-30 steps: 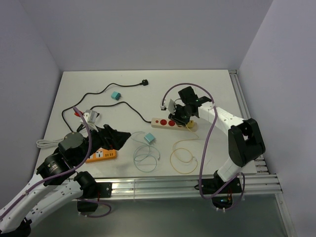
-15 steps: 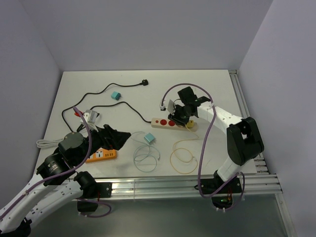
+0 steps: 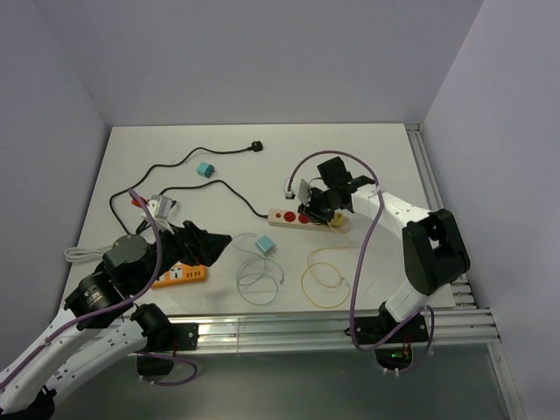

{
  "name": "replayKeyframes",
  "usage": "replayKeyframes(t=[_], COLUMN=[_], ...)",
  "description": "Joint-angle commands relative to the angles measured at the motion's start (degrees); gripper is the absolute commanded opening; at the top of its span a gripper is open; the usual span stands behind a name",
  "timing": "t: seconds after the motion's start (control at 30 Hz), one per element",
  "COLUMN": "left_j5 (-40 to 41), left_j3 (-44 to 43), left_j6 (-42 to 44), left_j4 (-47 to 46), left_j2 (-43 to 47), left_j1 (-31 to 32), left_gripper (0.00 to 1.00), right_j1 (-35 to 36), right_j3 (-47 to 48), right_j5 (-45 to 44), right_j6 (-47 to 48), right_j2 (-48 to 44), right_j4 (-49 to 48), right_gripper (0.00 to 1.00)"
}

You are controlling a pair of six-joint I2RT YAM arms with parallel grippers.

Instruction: Insert the plug

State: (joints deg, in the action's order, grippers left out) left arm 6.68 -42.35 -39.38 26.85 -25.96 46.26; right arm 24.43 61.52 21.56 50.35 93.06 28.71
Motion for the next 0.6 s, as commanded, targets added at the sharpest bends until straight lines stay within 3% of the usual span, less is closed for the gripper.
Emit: replayKeyframes(t=[0.0, 0.33, 0.57], left_j5=[-0.79, -2.11, -2.46], left_j3=[0.42, -0.02, -0.1], left_j6=[1.58, 2.28, 2.11], left_j4=[-1.8, -2.51, -2.77], left_j2=[1.08, 0.03, -0.24], left_j1=[-0.12, -0.12, -0.12], left_gripper=[1.0, 1.0, 1.0], right_j1=[-2.01, -6.05, -6.32], right_j3=[-4.99, -7.81, -4.93], right_j5=[-3.55, -1.09, -0.56], right_j6=[1.51, 2.65, 4.41], right_j2=[1.08, -5.25, 0.1], right_j4=[0.73, 1.53, 3.89], right_gripper=[0.0, 0.0, 0.0])
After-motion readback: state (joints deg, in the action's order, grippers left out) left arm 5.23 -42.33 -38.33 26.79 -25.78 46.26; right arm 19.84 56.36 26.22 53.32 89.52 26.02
